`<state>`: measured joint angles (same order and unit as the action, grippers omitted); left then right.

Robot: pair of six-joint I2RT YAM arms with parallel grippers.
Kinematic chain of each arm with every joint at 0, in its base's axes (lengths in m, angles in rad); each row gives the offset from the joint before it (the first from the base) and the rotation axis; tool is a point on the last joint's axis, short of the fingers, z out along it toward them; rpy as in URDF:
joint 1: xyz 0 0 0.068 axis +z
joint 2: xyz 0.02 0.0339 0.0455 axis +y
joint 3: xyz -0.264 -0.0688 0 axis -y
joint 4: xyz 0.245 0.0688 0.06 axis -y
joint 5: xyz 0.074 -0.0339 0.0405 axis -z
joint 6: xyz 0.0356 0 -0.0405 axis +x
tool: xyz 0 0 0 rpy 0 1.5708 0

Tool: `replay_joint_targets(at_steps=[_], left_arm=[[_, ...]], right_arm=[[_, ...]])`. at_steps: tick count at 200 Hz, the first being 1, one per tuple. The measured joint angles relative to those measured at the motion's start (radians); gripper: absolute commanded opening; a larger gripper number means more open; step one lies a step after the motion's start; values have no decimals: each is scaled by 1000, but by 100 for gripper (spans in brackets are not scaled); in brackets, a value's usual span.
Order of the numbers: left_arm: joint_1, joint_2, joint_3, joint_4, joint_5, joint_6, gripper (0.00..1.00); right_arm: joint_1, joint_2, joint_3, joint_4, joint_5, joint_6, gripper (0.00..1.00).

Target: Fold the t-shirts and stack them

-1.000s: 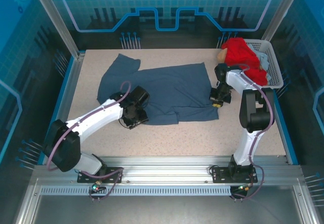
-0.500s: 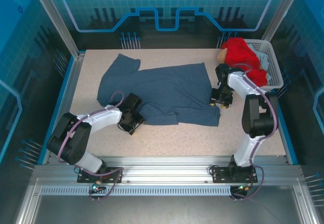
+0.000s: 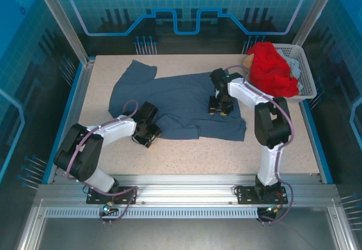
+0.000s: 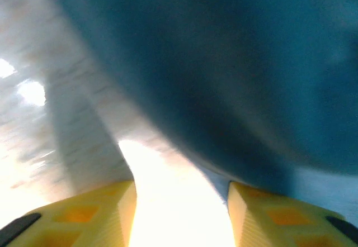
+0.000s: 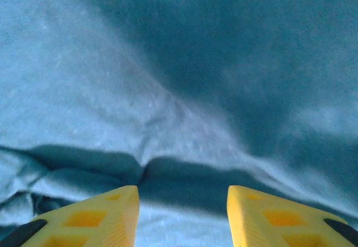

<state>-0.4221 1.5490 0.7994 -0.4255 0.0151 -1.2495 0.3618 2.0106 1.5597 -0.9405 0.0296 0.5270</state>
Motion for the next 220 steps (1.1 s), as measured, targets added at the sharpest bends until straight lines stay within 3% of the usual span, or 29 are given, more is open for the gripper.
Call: replay_joint_targets(at_steps=[33, 60, 76, 96, 124, 173, 220], left_arm=[[20, -17, -16, 143, -3, -17, 48], [37, 20, -11, 196, 1, -16, 41], [43, 73, 23, 199, 6, 0, 29], [46, 119, 72, 194, 8, 21, 0], [47, 119, 145, 98, -6, 51, 0], [55, 55, 321, -251, -29, 184, 0], [101, 6, 405, -538, -19, 371, 0]], right_arm=[[-3, 142, 105, -25, -11, 0, 43], [-3, 173, 120, -45, -11, -1, 41], [-3, 173, 122, -57, -11, -1, 40], [-3, 173, 122, -68, -8, -1, 34], [-3, 174, 123, -77, 16, -7, 21], [-28, 226, 208, -122, 61, -44, 2], [-47, 290, 316, -163, 86, -70, 0]])
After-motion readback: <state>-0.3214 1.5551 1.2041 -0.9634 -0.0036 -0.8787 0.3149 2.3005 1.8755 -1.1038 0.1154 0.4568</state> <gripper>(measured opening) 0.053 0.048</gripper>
